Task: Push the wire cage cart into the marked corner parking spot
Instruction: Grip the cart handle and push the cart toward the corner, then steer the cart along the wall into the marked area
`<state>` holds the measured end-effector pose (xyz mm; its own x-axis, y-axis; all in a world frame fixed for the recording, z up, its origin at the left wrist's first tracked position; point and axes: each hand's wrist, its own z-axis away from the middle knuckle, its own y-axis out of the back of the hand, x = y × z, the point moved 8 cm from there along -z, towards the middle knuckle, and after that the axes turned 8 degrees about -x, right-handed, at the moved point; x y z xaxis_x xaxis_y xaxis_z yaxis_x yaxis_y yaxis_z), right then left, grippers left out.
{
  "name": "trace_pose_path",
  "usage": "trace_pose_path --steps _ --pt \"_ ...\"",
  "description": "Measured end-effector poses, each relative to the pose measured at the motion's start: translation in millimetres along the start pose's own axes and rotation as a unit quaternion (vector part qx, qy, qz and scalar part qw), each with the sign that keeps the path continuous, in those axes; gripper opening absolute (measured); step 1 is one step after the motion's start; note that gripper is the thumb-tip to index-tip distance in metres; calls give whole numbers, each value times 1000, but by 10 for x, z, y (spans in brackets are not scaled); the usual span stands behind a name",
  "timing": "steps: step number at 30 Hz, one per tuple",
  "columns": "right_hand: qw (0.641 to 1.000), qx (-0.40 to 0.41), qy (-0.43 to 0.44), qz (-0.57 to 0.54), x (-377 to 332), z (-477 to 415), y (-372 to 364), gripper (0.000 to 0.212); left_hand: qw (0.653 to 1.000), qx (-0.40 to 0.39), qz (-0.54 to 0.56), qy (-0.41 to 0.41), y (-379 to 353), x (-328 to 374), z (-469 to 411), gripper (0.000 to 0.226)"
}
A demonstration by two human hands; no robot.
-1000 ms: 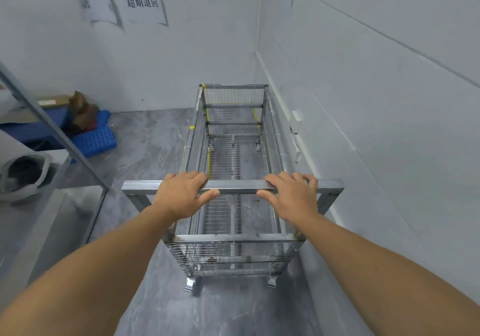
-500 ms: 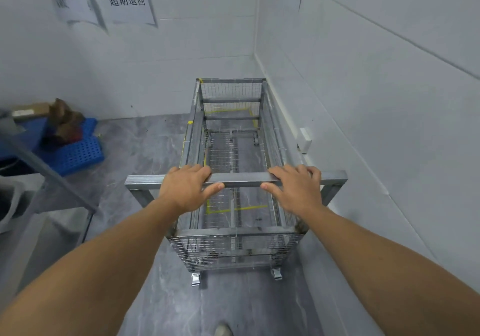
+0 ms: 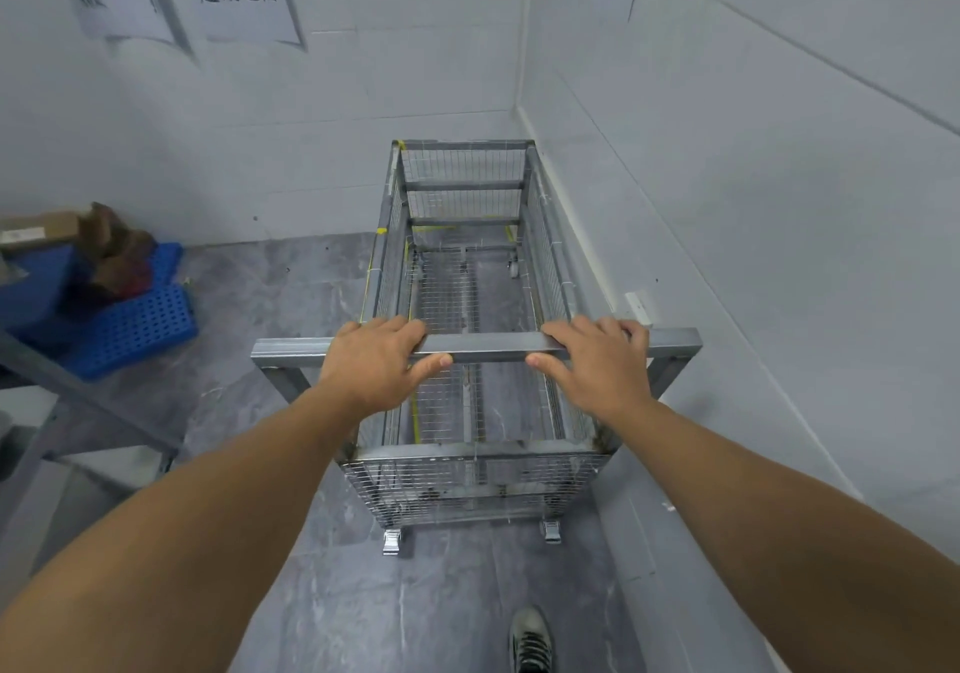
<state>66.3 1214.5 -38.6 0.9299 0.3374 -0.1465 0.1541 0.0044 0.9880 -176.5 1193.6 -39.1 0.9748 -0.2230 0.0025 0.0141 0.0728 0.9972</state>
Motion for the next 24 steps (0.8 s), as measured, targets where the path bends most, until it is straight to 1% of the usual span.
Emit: trace_pose_path --steps 4,8,14,19,24 --pt "1000 -4 5 3 123 -387 -26 44 1000 7 1 13 32 -115 -348 64" --pt "1000 -17 6 7 275 -756 -29 45 1000 -2 -1 23 40 -179 -717 63" --pt "1000 -15 16 8 476 -1190 -29 45 999 -2 0 34 68 -227 -1149 62" --pt "1000 -19 19 12 589 -1493 -23 49 999 -1 -2 34 81 -286 -1454 64" --pt "1000 -21 16 9 693 -1761 -24 45 1000 -3 -2 23 108 -345 -1737 61"
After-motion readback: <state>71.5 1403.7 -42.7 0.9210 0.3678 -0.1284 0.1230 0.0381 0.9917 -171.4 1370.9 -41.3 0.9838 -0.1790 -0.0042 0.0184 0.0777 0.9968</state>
